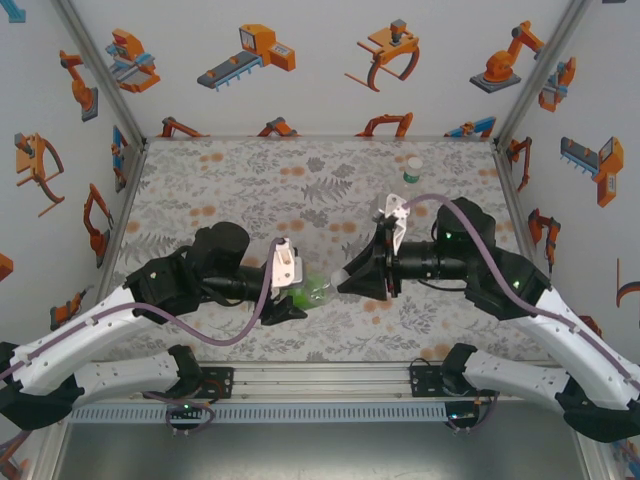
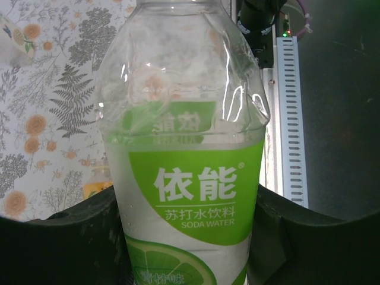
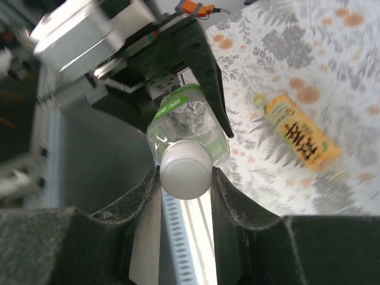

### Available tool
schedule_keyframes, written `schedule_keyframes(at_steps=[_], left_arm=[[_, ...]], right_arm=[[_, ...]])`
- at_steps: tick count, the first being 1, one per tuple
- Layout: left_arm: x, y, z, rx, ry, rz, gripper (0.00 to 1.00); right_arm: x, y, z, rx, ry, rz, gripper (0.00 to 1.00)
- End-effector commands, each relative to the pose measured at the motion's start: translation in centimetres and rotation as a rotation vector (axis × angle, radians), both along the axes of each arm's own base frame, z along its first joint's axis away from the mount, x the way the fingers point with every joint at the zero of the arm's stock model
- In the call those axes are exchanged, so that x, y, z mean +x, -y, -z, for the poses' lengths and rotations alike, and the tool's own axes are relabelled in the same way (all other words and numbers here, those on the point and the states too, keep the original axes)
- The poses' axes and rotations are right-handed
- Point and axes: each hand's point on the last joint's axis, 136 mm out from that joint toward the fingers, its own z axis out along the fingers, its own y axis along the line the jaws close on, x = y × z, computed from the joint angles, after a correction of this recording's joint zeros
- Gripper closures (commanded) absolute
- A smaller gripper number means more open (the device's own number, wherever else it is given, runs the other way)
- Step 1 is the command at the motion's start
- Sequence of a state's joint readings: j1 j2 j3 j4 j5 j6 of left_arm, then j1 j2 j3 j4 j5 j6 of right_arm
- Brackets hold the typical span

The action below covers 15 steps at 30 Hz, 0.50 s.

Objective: Screw on the bottle caps

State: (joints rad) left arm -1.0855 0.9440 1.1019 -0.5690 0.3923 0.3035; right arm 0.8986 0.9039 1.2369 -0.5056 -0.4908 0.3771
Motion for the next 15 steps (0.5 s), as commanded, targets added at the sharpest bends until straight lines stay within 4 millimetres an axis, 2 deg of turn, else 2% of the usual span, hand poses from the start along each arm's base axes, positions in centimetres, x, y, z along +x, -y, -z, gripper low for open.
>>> schedule_keyframes(at_steps=[1,6,9,12,15], left_arm=[[0.1,0.2,-0.7,-0.029,0.054,0.013,1.0],[0.7,0.2,-0.4,-0.019,0.068,-0.016,1.0],[0.9,0.3,-0.3,-0.013,0.074,-0.028,1.0],[0.9,0.4,-0.4,-0.018,0.074,-0.024,1.0],[0.9,0.5,-0.2,-0.016,0.072,-0.016,1.0]], right_arm=[[3.6,1.1,1.2,0.038,-0.38,0.312,1.0],[4.1,2.1,3.3,0.062,-0.708,0.476,1.0],[4.4,2.7,3.9,0.102,-0.83,0.551,1.0],[4.7,2.6,4.2,0.123,-0.887,0.583,1.0],[5.0,2.3,4.2,0.112,-0.863,0.581,1.0]])
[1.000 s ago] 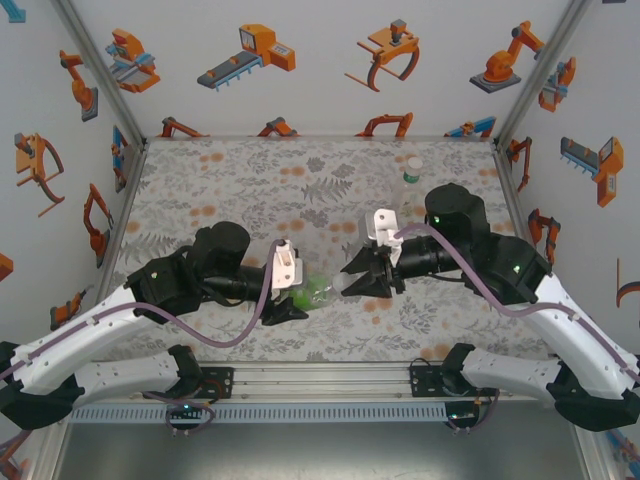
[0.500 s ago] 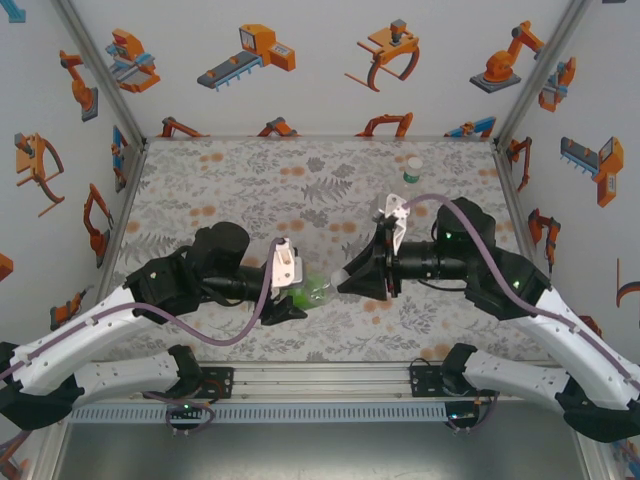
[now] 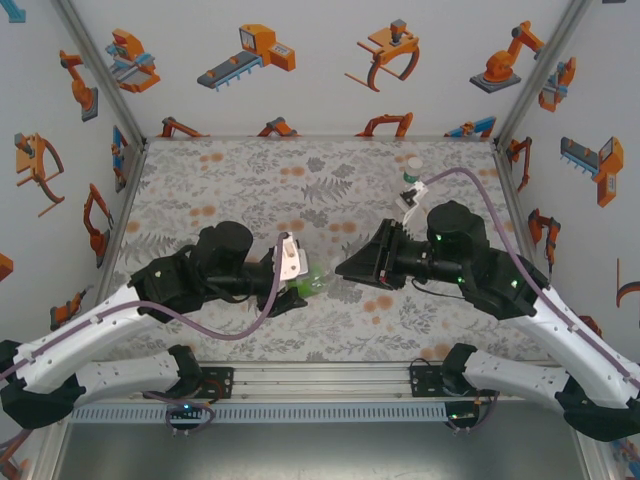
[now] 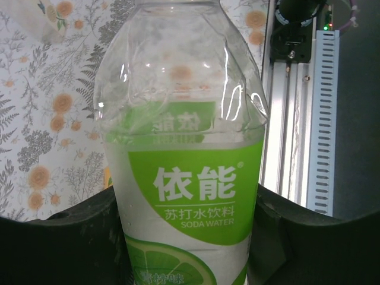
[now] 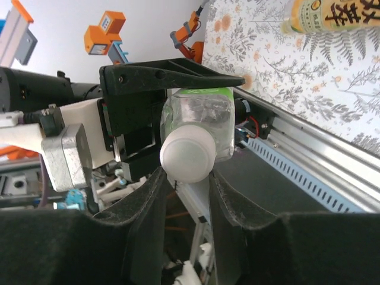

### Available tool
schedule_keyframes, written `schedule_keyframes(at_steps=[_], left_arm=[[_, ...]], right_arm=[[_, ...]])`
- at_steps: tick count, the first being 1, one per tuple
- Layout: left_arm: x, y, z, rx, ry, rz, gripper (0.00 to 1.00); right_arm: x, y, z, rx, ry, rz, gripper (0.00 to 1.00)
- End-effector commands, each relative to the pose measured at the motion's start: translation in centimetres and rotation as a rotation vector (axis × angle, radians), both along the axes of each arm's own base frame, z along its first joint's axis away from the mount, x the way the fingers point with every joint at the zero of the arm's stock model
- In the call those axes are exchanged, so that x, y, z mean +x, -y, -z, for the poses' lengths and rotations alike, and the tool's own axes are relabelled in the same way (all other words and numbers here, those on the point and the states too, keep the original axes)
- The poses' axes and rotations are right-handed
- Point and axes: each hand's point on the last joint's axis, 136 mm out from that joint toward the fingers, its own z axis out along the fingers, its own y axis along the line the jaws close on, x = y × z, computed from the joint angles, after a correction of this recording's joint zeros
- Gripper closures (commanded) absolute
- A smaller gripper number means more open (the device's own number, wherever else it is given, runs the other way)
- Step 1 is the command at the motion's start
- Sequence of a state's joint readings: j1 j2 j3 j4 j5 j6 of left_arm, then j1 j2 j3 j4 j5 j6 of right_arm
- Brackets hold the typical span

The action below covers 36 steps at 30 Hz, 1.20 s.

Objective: Screw on the bottle caps

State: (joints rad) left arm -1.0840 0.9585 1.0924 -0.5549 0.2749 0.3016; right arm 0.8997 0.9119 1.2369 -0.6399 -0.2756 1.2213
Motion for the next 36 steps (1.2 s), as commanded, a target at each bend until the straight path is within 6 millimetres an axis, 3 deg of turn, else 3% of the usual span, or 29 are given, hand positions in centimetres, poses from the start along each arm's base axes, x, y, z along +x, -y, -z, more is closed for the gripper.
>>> schedule_keyframes(at_steps=[1,5,9,21,31,36], left_arm=[[-1.3,0.6,-1.0,-0.046,0.028,0.093,1.0],[-1.2,0.7,-0.9,-0.038,0.028,0.091,1.0],[-0.8,0.5,-0.4,-0.016,0.029,0.063,1.0],[1.3,-0.1,0.9,0.055,0.024,-0.064,1.0],[1.8,-0.2,1.2,0.066,0.015,-0.09,1.0],[1.9,-0.1,1.2,0.064,0.009,-0.093,1.0]], right_arm=[[2.2,0.5,0.3,0.0,-0.035,0.136,0.99],[2.2,0.1,-0.6,-0.03,0.053,0.082,0.69],[1.9,-0.1,-0.9,-0.071,0.087,0.034,0.59],[1.5,-0.3,-1.1,-0.062,0.075,0.015,0.62],[1.6,-0.7,-1.2,-0.051,0.062,0.012,0.59],[1.8,-0.6,-1.1,-0.047,0.062,0.026,0.65]])
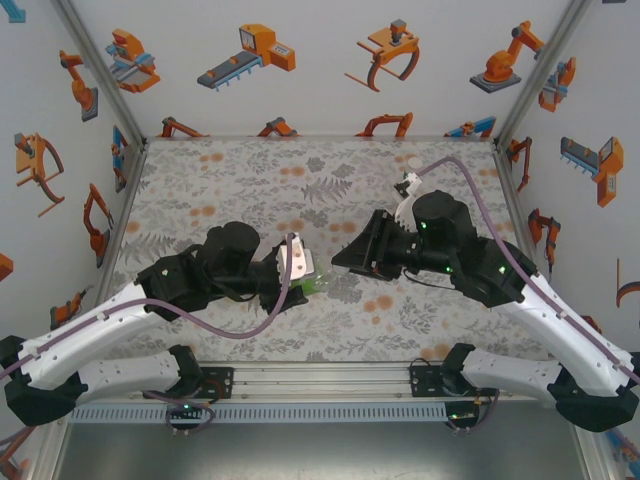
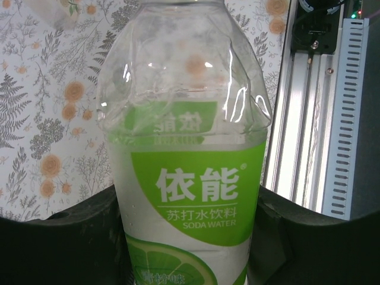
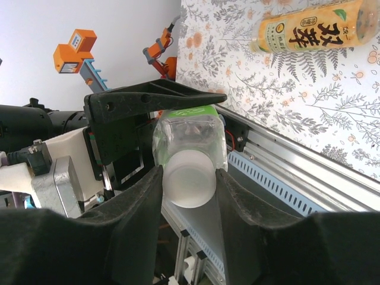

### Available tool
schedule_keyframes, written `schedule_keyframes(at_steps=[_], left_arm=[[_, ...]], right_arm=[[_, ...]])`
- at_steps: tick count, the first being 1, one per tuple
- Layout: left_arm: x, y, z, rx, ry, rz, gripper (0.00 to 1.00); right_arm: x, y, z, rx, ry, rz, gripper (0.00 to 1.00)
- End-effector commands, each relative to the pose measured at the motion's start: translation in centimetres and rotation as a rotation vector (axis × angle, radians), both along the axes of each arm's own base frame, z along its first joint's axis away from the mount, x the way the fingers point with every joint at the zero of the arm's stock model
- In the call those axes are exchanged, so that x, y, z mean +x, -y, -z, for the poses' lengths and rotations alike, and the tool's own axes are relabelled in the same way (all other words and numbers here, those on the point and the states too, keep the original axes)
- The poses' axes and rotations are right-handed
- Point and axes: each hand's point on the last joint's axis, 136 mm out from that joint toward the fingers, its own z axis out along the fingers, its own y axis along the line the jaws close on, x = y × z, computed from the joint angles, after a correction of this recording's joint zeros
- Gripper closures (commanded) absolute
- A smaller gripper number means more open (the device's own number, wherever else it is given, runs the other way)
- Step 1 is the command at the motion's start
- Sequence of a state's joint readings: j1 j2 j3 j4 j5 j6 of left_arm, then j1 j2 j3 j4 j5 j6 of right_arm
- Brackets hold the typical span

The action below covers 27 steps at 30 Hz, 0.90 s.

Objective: Screw on the bottle caps

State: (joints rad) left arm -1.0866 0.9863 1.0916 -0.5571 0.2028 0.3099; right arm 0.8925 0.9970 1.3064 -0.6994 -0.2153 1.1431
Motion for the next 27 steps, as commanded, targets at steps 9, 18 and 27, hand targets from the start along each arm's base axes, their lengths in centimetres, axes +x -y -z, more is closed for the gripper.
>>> schedule_keyframes(at_steps=[9,18,27], left_arm=[[0.7,-0.1,-0.5,-0.023,-0.012,-0.046,0.46],[2.1,-1.2,-0.4,-0.002,0.032,-0.142,0.18],[3.9,-3.5,0.1,-0.014,0.014,-0.299,0.12]], right_arm=[[0.6,0.0,-1.8,0.041,0.042,0.024,0.85],[4.3,0.8,1.3,-0.229,0.155,0.065,0.91],[11.8,2.5,4.1,-0.576,0.217,0.065,0.94]])
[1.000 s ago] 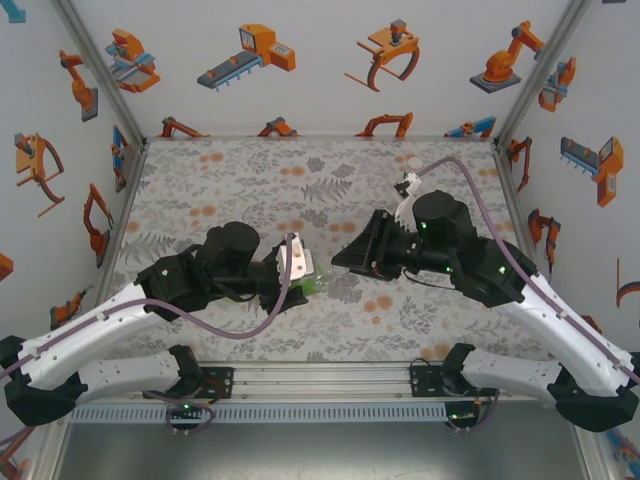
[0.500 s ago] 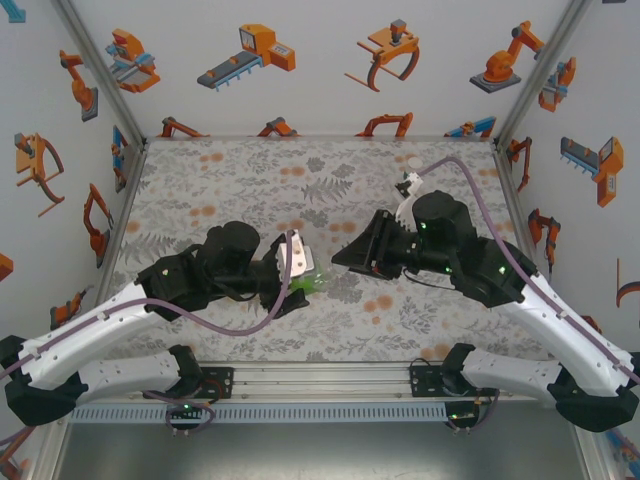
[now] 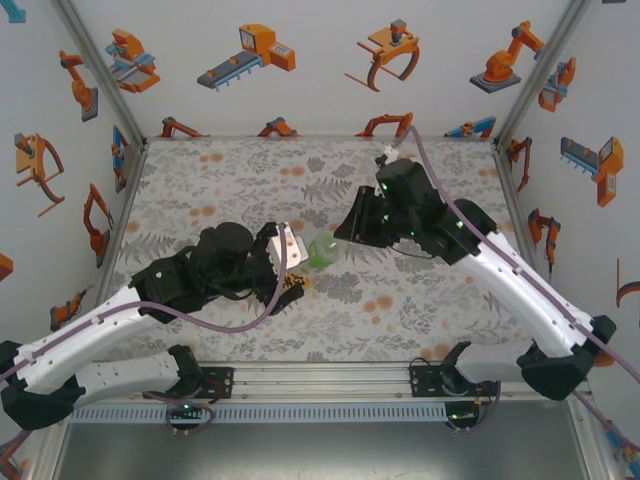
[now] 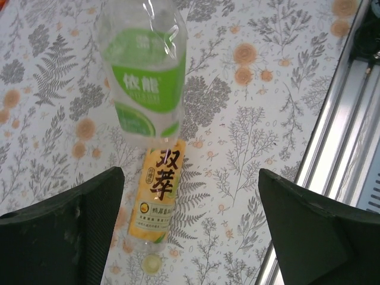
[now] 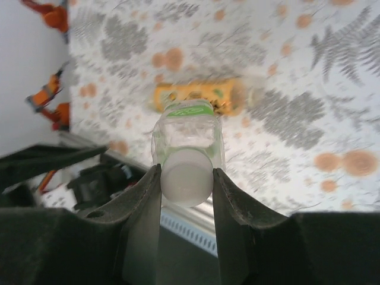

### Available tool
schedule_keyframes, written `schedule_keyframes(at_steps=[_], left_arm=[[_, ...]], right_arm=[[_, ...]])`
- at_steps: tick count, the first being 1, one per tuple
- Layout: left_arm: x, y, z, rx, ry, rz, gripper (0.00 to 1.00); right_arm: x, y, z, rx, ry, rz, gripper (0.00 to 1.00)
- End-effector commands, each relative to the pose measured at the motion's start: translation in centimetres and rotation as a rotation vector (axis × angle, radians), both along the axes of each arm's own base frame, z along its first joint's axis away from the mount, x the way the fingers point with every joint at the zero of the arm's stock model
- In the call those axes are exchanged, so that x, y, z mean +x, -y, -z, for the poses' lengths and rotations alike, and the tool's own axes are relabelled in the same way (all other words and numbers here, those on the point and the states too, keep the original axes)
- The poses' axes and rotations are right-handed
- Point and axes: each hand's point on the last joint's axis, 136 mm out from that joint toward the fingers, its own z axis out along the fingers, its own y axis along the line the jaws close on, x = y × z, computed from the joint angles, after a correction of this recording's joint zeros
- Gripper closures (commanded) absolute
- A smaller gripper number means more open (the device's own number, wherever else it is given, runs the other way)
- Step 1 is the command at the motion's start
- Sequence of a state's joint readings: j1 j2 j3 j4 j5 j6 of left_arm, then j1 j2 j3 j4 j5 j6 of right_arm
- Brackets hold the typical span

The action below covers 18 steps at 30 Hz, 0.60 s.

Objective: Screw on the bottle caps

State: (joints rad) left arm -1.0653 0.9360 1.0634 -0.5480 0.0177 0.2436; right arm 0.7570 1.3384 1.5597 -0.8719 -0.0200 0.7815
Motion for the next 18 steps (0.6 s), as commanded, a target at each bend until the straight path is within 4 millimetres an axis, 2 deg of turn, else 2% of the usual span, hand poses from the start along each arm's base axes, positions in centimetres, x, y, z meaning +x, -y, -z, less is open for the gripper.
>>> schedule_keyframes(at_steps=[1,7,13,18], left_arm=[[1.1,-1.5,0.3,-0.032,-0.04,-0.114,0.11],[2.0,-2.9,0.4,-0.089,-0.121,-0.241,0.07],[1.6,-3.4,1.6,-0.058,-0.182,-0.259,0.08],[1.4,-3.6,2.7,-0.042,-0.207,-0.266,0.08]], right_arm=[[2.9,2.0,0.6,-0.179,0.051,-0.017,0.95],[8.9,3.0,2.5,-0.341,0.068,-0.011,0.97],[14.9,3.4,5.2,-0.493,0.066,-0.018,0.99],[18.4,3.4,7.5,-0.545,0.043,-0.027,0.99]])
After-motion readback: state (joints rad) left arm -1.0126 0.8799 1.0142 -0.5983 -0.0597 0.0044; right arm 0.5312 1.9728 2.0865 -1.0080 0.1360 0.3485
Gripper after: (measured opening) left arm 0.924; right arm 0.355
